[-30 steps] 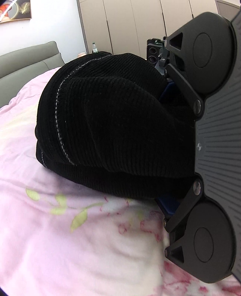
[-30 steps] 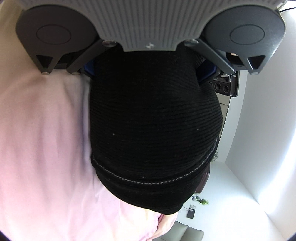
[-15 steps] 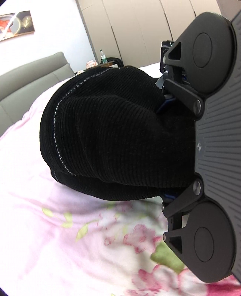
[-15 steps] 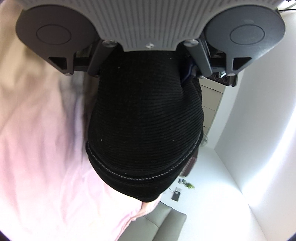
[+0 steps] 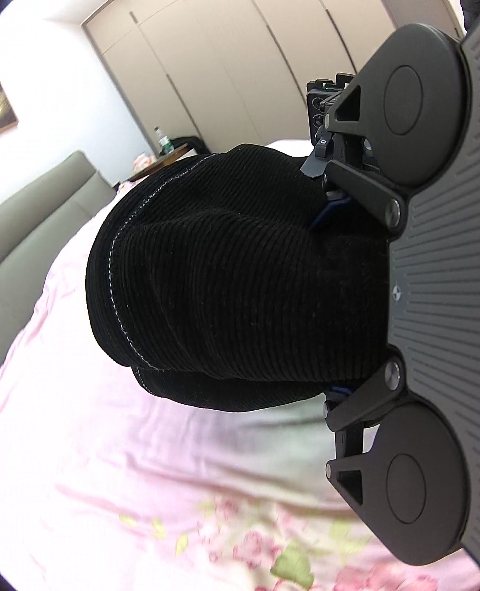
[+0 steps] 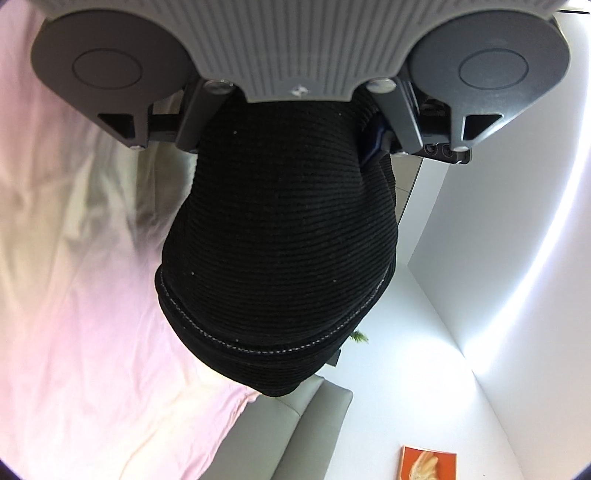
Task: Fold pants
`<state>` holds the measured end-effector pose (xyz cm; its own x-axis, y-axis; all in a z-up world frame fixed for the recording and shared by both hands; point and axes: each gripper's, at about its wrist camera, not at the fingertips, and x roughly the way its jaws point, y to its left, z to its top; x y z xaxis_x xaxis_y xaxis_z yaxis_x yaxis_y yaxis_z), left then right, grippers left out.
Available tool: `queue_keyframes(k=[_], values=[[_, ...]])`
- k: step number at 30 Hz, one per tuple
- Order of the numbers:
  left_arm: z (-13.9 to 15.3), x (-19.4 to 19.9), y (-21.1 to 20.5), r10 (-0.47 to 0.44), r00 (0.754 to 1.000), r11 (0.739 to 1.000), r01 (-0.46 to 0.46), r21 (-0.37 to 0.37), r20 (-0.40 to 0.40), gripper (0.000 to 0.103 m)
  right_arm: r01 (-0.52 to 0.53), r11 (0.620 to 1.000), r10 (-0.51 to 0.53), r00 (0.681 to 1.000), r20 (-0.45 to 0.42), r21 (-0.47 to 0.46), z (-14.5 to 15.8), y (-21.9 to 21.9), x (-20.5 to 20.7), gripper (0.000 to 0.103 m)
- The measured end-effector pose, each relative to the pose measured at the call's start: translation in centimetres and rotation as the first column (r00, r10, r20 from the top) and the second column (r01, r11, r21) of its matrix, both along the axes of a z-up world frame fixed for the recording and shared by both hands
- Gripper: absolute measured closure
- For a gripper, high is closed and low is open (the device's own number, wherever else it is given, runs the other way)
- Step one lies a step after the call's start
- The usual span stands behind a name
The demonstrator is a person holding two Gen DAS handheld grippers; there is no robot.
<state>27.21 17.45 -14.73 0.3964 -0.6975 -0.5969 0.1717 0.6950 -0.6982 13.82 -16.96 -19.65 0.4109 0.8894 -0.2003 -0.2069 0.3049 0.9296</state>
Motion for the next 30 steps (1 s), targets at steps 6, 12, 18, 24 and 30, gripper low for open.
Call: queue_keyframes(k=[6, 12, 18, 24, 30], values=[[2.3, -1.6, -3.1, -0.047, 0.998, 0.998, 0.048, -0.028, 0.039, 0.014, 0.031, 0.999, -0.029, 0.999, 0.044, -0.032, 3.4, -3.1, -3.1, 0.04], [4.4, -3.0, -6.2, -0.077, 0.995, 0.995, 0.081, -0.054, 0.071, 0.014, 0.066, 0.996, -0.061, 0.995, 0.084, -0.062, 6.4, -5.8, -4.9, 0.04], [5.9, -2.8, -8.5, -0.106, 0.99, 0.993, 0.111, -0.051, 0.088, 0.014, 0.095, 0.993, -0.087, 0.991, 0.106, -0.073, 7.6, -8.2, -6.9, 0.04], [6.1, -1.1, -12.2, -0.14, 0.986, 0.987, 0.146, -0.061, 0.093, 0.014, 0.144, 0.985, -0.131, 0.982, 0.132, -0.09, 8.7, -11.6, -7.7, 0.04], [7.5, 2.5, -17.5, -0.177, 0.977, 0.98, 0.186, -0.073, 0.122, 0.014, 0.186, 0.977, -0.169, 0.974, 0.153, -0.108, 11.4, -17.4, -5.9, 0.04]])
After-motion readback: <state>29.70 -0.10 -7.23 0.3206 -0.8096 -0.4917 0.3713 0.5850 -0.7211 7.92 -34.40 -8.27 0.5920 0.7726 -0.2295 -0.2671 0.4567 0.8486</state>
